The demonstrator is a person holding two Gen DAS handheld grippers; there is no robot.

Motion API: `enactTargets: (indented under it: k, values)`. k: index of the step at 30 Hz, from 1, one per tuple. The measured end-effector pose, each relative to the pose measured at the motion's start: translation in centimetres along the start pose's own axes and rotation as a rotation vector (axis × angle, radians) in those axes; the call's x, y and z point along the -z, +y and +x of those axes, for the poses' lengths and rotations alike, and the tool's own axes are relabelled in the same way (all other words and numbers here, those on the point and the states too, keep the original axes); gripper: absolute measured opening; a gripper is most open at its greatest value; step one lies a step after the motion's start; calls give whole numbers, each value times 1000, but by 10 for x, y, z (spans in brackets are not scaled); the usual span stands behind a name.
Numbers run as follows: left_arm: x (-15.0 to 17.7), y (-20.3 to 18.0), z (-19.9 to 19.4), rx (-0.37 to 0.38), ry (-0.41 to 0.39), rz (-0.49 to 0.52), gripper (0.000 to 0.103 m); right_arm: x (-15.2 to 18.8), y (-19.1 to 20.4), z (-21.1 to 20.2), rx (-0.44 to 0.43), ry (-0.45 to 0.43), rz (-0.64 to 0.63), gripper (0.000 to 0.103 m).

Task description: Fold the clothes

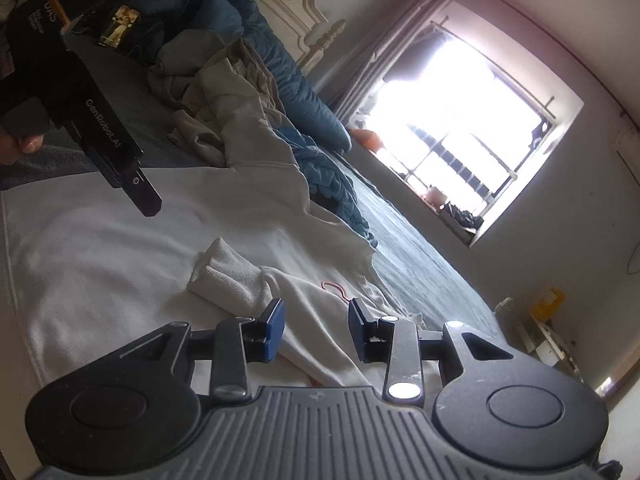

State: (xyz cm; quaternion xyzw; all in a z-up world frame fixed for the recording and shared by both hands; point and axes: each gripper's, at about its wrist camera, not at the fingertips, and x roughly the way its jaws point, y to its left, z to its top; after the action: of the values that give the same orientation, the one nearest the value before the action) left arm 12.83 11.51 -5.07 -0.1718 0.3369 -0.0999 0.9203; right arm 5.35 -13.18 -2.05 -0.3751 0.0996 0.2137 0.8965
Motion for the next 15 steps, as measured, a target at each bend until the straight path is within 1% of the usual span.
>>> enactTargets:
  k: [3, 5, 7, 11, 13, 15]
  values:
    - [0, -4, 9, 3, 4, 28, 73, -2, 12, 11, -10, -6, -79, 39]
    - [-4, -6, 15, -5, 0, 55, 73, -3, 20, 21, -36, -6, -128, 39]
    - [-11, -5, 20, -16, -14, 72, 73, -5, 28, 32, -63, -2, -170, 39]
    - [-32, 0, 34, -15, -18, 80, 73, -10, 41, 50, -133, 2, -238, 39]
    - [-40, 0, 41, -11, -24, 110, 73, -11, 50, 59, -170, 8, -271, 39]
    - [-44, 1, 48, -6, -29, 139, 73, -10, 59, 71, -179, 25, -307, 39]
